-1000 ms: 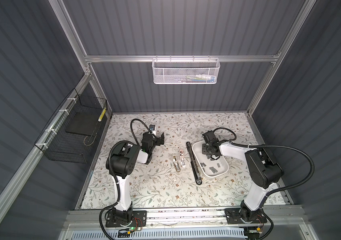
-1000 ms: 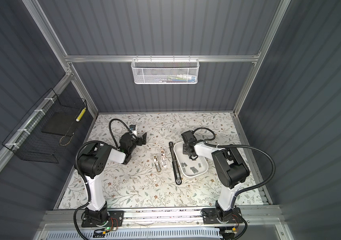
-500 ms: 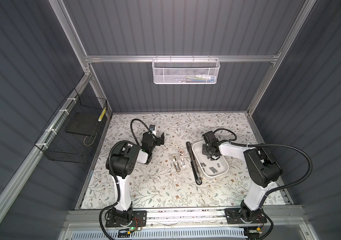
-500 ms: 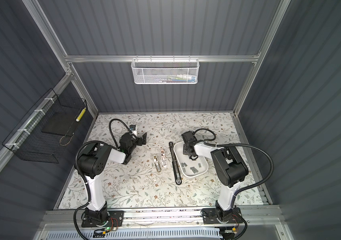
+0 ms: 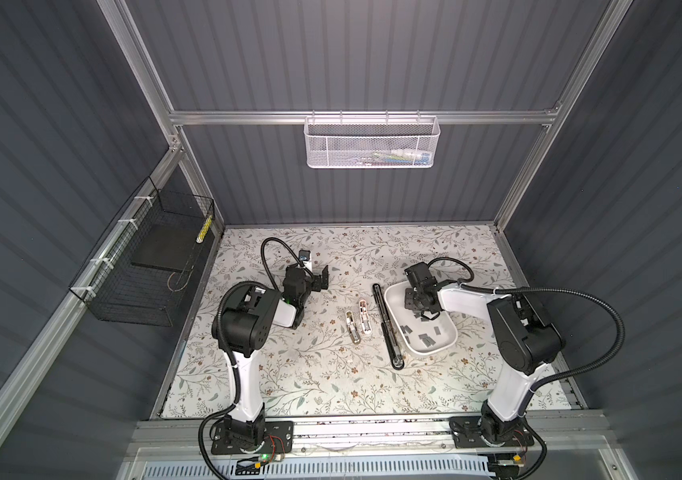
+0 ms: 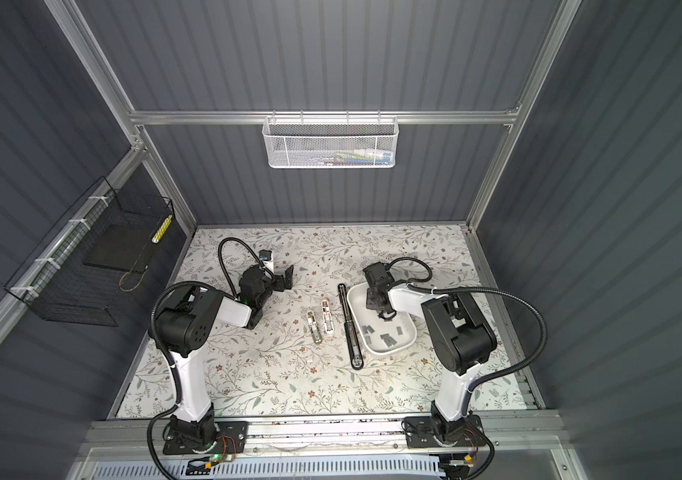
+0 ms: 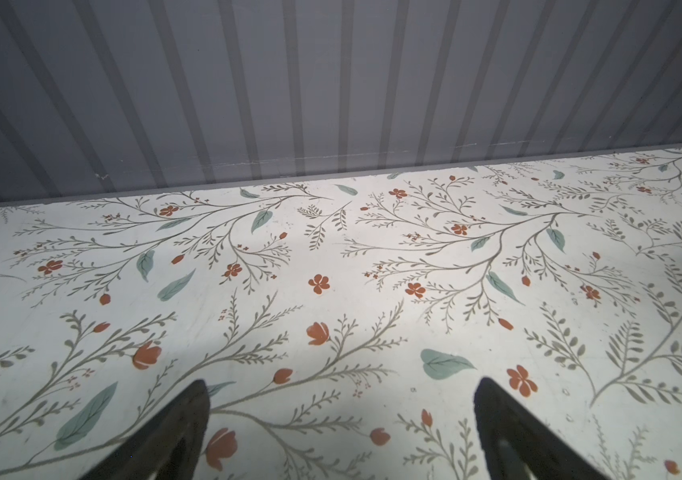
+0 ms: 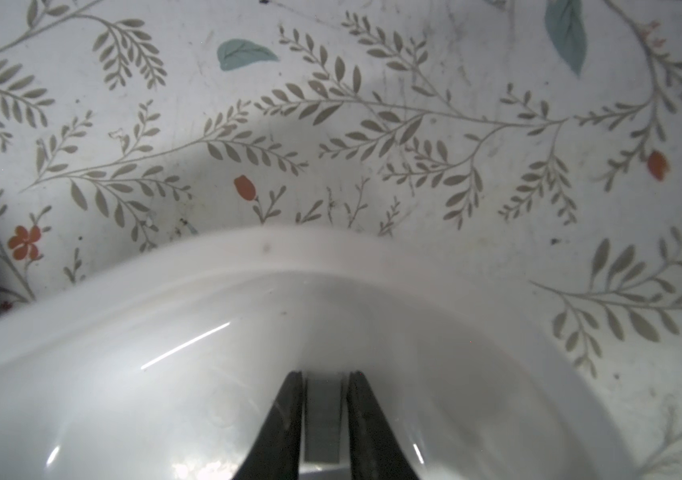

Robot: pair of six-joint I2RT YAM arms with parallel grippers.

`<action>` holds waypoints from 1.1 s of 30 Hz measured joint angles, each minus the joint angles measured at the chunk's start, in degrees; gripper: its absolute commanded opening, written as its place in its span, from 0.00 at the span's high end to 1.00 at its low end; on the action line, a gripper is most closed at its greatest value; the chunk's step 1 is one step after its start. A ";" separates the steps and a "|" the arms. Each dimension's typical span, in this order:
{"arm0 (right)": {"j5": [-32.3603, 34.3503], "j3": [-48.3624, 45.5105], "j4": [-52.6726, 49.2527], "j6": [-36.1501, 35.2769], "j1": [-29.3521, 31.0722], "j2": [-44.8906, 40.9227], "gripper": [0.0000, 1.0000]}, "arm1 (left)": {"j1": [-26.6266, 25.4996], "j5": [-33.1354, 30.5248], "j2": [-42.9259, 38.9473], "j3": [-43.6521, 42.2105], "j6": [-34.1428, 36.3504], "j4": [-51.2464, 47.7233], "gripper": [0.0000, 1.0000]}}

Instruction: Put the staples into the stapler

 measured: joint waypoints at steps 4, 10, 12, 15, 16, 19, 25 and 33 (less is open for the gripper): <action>0.11 0.04 0.09 0.26 0.02 0.13 0.82 | -0.02 0.22 0.00 -0.04 0.00 0.00 0.01; 0.42 0.90 0.13 0.28 0.00 0.87 0.86 | 0.00 0.37 -0.26 -0.72 0.00 0.02 0.01; 0.52 1.18 0.02 0.17 0.00 1.07 0.87 | 0.00 0.35 -1.44 -2.47 -0.22 -0.02 0.01; 0.52 1.40 -0.28 0.00 0.00 1.07 0.88 | 0.11 0.37 -4.72 -5.99 -1.16 -0.17 0.01; 0.52 1.46 -0.39 -0.11 0.00 1.07 0.89 | 0.17 0.50 -6.23 -6.97 -1.62 -0.83 0.01; 0.50 1.55 -0.87 -0.48 0.02 0.79 0.91 | 0.48 0.92 -10.67 -8.22 -2.84 -4.11 0.01; 0.96 1.42 -2.80 -1.66 0.61 -5.51 0.92 | 0.59 1.46 -21.29 -10.08 -4.66 -14.51 0.01; 4.37 -4.79 -1.86 -0.90 4.48 -21.75 0.95 | 0.74 6.34 -29.57 -13.14 -9.03 -27.78 0.01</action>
